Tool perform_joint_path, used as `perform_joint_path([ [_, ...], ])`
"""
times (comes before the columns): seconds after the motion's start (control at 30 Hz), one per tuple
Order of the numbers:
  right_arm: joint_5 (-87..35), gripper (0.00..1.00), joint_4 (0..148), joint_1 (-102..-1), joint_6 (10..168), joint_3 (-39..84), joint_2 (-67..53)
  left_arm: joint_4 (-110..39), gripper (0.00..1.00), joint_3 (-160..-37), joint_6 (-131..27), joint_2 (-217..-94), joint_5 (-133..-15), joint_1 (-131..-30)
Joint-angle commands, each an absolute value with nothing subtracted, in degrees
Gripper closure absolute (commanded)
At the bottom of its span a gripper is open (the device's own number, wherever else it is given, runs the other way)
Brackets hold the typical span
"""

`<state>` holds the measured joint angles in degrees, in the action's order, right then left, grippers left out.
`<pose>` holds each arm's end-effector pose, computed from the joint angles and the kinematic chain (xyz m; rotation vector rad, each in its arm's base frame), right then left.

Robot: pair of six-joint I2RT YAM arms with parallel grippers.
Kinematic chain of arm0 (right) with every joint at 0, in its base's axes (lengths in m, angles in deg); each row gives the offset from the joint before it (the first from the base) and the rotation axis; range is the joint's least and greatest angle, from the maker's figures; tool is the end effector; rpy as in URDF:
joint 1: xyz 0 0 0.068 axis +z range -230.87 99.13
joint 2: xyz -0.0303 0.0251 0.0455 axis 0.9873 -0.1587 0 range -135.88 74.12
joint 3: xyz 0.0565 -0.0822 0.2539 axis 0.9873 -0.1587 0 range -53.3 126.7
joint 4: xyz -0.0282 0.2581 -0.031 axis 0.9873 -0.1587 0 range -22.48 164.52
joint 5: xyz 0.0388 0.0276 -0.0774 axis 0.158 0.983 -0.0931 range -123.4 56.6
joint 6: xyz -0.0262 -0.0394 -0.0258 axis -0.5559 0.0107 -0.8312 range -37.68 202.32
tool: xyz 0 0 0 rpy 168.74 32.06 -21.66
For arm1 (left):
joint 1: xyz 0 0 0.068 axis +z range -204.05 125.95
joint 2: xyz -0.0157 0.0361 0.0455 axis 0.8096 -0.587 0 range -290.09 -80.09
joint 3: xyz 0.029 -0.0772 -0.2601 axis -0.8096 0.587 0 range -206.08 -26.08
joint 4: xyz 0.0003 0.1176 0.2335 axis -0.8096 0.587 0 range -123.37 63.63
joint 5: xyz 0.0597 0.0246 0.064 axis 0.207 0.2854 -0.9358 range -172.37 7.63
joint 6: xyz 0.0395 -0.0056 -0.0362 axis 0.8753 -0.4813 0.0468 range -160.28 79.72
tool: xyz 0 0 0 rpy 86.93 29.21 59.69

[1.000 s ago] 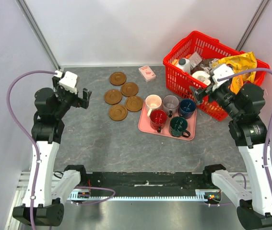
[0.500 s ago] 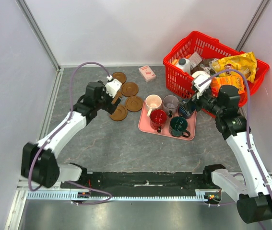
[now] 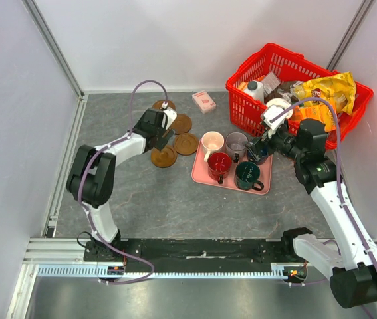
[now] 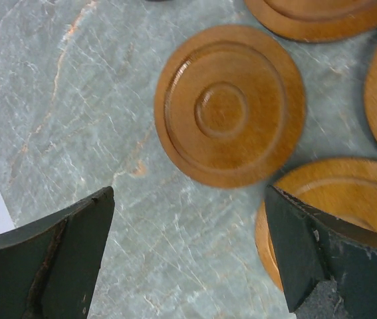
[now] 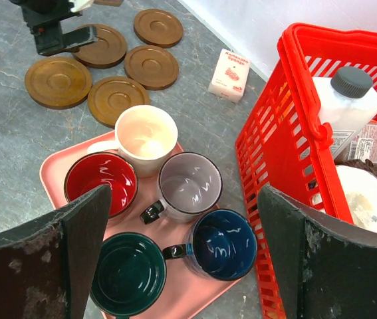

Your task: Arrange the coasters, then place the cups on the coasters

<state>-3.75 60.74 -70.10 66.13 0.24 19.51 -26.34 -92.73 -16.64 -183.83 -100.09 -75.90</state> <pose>0.2075 0.0574 0.3573 -0.7663 1.6439 0.4053 0.3678 -0.1358 0.1951 0.7558 2.1992 0.3767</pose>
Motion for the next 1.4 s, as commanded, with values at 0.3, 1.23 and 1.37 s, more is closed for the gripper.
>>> perform_joint_path([
  [0.3,-5.9,0.02,63.7,-69.1,64.0,-0.7,19.2,-27.1,0.00,-110.1,-18.0,-200.1,-109.7,-73.9],
  [1.23,-8.8,0.02,63.8,-67.5,62.5,-0.9,18.3,-16.8,0.00,-121.4,-20.9,-206.8,-109.2,-58.7],
  [1.37,-8.9,0.02,63.8,-67.5,62.5,-0.9,18.4,-17.8,0.00,-118.5,-24.5,-198.6,-103.8,-59.9],
])
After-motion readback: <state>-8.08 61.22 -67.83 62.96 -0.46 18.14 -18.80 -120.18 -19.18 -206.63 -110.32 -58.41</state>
